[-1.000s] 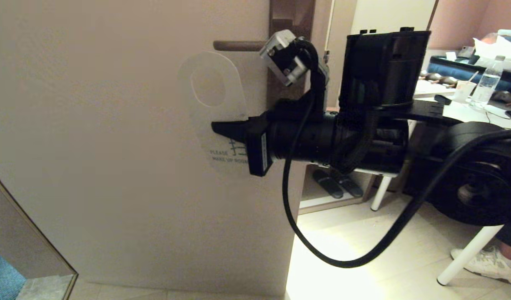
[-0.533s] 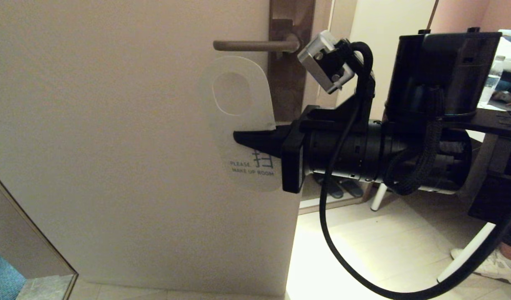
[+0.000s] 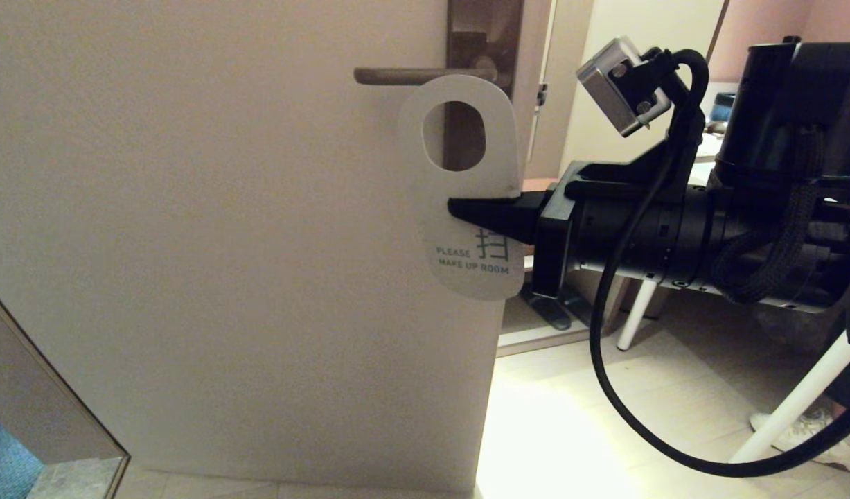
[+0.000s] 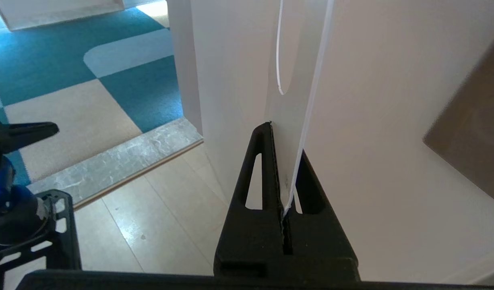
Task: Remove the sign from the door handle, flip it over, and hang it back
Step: Hand it to the other hand
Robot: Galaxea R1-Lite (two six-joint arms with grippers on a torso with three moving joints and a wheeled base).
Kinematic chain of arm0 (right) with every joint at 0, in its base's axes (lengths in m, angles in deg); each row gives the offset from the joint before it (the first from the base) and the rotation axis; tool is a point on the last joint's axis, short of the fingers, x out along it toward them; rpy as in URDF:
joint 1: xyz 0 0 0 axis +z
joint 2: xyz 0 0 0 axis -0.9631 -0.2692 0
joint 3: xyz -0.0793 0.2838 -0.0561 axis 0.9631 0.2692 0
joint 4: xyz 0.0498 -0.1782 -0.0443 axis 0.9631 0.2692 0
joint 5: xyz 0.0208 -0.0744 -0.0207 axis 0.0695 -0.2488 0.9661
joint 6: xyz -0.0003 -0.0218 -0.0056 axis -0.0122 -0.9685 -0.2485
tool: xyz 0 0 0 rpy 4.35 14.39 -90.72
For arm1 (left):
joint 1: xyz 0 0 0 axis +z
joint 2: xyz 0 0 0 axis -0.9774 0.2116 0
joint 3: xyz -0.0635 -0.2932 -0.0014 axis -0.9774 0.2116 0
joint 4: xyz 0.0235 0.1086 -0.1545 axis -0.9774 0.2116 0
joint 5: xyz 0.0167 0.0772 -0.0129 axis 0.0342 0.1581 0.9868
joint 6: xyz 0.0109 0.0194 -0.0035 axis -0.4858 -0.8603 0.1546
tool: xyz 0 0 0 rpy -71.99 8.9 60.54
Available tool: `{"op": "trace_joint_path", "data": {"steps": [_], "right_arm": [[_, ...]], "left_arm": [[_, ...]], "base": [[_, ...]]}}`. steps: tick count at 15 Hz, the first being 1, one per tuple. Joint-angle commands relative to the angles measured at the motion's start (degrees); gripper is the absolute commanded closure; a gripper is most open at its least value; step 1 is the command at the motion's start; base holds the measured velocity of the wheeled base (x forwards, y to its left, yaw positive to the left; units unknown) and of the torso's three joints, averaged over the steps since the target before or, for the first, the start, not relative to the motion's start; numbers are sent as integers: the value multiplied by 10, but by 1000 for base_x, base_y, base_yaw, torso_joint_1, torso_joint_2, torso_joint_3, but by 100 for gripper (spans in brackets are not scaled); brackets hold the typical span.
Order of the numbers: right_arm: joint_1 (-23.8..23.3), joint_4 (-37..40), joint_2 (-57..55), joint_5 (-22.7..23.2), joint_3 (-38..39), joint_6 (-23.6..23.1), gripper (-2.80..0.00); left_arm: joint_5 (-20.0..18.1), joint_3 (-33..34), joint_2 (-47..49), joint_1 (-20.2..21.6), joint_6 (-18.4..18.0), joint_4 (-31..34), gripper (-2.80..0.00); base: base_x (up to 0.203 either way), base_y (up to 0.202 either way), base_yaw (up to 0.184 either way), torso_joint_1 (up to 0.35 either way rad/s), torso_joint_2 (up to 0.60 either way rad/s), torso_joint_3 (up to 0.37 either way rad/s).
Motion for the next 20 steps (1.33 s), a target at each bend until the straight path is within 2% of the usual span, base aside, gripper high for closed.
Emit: {"op": "trace_joint_path", "data": {"steps": [1,5,8,13,15,17,20], "right_arm": [[-1,-2,3,2,15,-2,0],[0,-2,-1,3,53,-25,0],[2,-3,-16,4,46,-30,0],[3,-3,-15,9,40,-28,0],[2,-2,-19,25,34,-28,0],[2,-2,-24,32,18,-28,0],[2,-2,-36,34,3,-28,0]], "left_arm": [[0,0,0,0,-1,0,0],[2,0,0,0,0,0,0],[5,0,0,0,0,0,0],[-1,0,0,0,-25,1,0],[-2,-1,0,-1,-29,0,0],[-23,-32,8,-1,-31,1,0],[-52,-92,96,-5,-28,-8,0]], "base": [[0,0,0,0,0,0],[0,0,0,0,0,0],[0,0,0,0,0,0],[0,0,0,0,0,0],[0,0,0,0,0,0],[0,0,0,0,0,0],[0,0,0,0,0,0]]}}
